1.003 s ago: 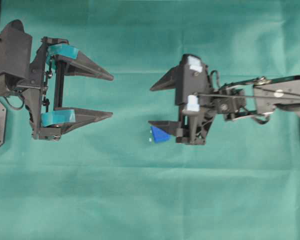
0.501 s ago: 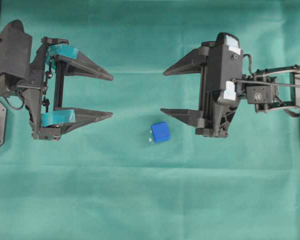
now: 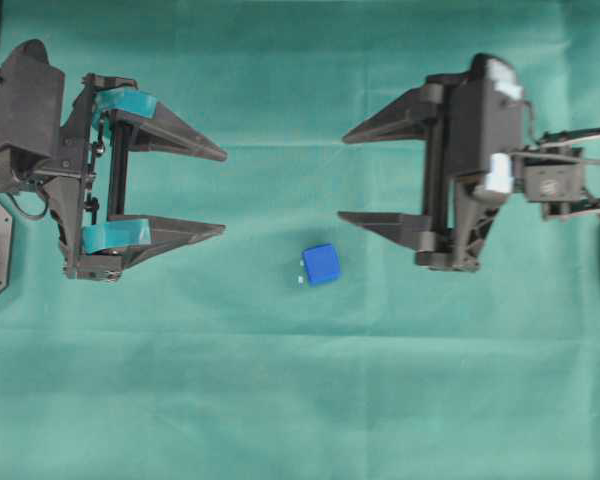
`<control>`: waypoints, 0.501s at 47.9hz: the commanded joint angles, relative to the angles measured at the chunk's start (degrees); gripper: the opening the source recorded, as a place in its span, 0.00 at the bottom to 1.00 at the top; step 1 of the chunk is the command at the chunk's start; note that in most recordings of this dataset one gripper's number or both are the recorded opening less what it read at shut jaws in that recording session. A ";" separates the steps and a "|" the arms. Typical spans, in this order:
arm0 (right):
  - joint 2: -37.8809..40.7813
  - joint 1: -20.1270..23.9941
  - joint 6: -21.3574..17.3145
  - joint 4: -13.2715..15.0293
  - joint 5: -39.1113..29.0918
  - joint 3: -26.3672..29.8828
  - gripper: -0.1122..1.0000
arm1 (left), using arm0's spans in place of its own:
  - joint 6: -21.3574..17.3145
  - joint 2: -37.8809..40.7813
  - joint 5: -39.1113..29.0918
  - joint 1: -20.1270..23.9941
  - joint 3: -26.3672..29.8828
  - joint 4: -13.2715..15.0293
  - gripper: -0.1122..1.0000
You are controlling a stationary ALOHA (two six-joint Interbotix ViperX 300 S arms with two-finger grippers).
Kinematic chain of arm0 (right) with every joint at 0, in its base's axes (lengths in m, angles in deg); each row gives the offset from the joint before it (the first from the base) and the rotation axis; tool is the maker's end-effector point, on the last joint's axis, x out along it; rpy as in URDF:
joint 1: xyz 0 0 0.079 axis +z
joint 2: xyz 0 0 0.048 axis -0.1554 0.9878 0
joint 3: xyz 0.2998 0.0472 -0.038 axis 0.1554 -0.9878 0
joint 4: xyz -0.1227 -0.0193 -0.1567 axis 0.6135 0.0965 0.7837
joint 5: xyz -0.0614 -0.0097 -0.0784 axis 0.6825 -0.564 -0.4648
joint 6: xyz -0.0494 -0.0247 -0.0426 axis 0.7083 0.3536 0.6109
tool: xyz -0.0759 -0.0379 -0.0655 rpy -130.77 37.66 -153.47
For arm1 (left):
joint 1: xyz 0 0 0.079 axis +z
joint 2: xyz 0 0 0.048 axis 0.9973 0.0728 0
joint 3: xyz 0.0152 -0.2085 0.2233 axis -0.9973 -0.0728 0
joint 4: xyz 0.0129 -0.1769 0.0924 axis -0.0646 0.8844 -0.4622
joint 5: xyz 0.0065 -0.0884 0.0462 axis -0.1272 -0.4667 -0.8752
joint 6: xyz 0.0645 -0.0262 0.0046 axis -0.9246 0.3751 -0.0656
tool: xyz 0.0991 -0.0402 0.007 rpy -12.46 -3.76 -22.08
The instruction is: Handover the blue block to the right arm after grasping it with the left arm, then place it in the designated position.
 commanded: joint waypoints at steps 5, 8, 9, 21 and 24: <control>-4.48 0.18 -0.09 1.49 1.93 -1.32 0.93 | 0.00 -0.53 0.26 -0.09 0.79 0.00 1.00; -5.71 0.18 -0.09 1.93 2.37 -2.02 0.93 | 0.00 -0.53 0.26 -0.09 0.79 0.00 1.00; -6.06 0.18 -0.09 2.11 2.46 -2.20 0.93 | 0.00 -0.62 0.26 -0.09 0.70 0.00 1.00; -9.67 0.18 -0.09 3.69 3.08 -4.31 0.93 | 0.00 -0.62 0.26 -0.18 0.70 0.00 1.00; -10.02 0.18 -0.09 3.87 3.52 -4.75 0.93 | 0.00 -0.70 0.26 -0.18 0.70 0.00 1.00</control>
